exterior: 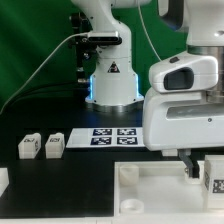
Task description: Assemble one leg
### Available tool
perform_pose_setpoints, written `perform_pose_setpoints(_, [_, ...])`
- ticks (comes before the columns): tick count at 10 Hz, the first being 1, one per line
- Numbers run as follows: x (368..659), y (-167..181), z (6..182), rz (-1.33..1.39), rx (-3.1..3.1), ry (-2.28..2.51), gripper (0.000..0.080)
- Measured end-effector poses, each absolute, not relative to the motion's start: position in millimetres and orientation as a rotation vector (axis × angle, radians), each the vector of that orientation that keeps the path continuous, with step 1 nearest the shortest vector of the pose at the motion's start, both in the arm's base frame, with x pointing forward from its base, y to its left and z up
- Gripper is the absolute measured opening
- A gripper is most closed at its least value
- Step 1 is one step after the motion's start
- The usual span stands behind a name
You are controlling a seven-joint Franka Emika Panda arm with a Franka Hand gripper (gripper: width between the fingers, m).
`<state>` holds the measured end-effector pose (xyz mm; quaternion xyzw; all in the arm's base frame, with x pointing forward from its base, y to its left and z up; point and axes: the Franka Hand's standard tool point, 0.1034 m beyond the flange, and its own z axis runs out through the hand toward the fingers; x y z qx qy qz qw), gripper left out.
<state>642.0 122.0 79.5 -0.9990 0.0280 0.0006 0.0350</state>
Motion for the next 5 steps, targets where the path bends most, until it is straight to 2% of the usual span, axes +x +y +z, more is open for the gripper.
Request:
perform_pose_setpoints(1, [642.1, 121.9, 79.5, 0.002, -3.070, 0.094, 0.0649])
perform_pose_setpoints(2, [642.1, 122.0, 79.3, 0.003, -3.069, 0.122, 0.0535])
perform_pose_setpoints(3, [642.1, 122.1, 79.4, 0.006, -3.065, 0.193, 0.0367])
perform_pose_setpoints(4, [642.0, 120.1, 79.3, 0.014, -3.051, 0.374, 0.0367])
perform_pose_setpoints(5, [642.7, 117.3, 79.1, 0.016, -3.030, 0.530, 0.0298])
